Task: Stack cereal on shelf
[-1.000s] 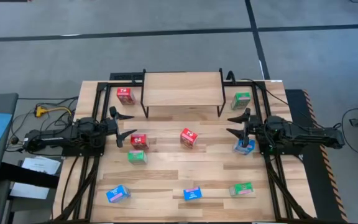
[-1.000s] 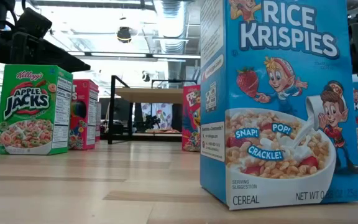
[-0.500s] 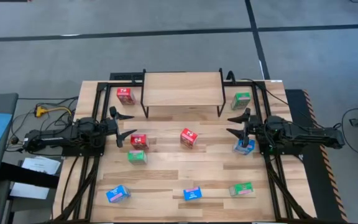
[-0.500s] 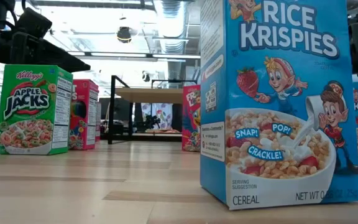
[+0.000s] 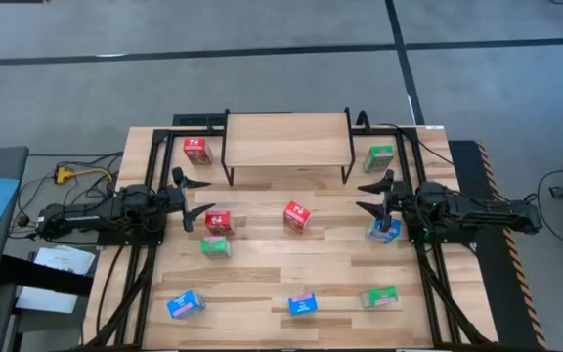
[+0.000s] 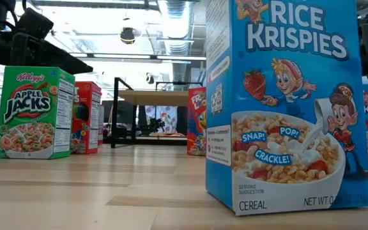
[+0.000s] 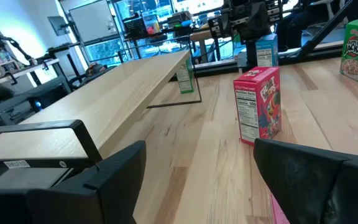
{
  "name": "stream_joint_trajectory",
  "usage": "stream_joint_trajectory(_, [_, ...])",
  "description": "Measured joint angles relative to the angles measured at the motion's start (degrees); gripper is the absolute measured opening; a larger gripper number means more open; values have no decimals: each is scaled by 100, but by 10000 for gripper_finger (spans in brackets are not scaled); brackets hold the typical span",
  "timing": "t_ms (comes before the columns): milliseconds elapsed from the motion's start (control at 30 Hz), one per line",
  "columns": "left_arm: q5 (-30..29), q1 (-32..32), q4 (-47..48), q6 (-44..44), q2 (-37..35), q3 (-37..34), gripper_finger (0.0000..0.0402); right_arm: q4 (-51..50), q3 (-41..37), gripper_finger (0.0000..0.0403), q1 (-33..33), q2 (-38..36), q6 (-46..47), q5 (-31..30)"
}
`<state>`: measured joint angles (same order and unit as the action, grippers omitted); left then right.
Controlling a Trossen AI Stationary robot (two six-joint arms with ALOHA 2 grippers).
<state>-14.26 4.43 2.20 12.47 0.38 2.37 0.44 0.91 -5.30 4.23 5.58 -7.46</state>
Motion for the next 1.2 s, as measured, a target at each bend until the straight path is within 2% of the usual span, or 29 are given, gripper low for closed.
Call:
stream_joint_trajectory(867, [0, 2, -2, 0, -1, 0, 289, 233, -2, 265, 0, -4, 20, -4])
stream_joint_trajectory(1200, [0, 0, -1, 0, -1, 1, 289, 281, -4, 265, 0, -17, 835, -4])
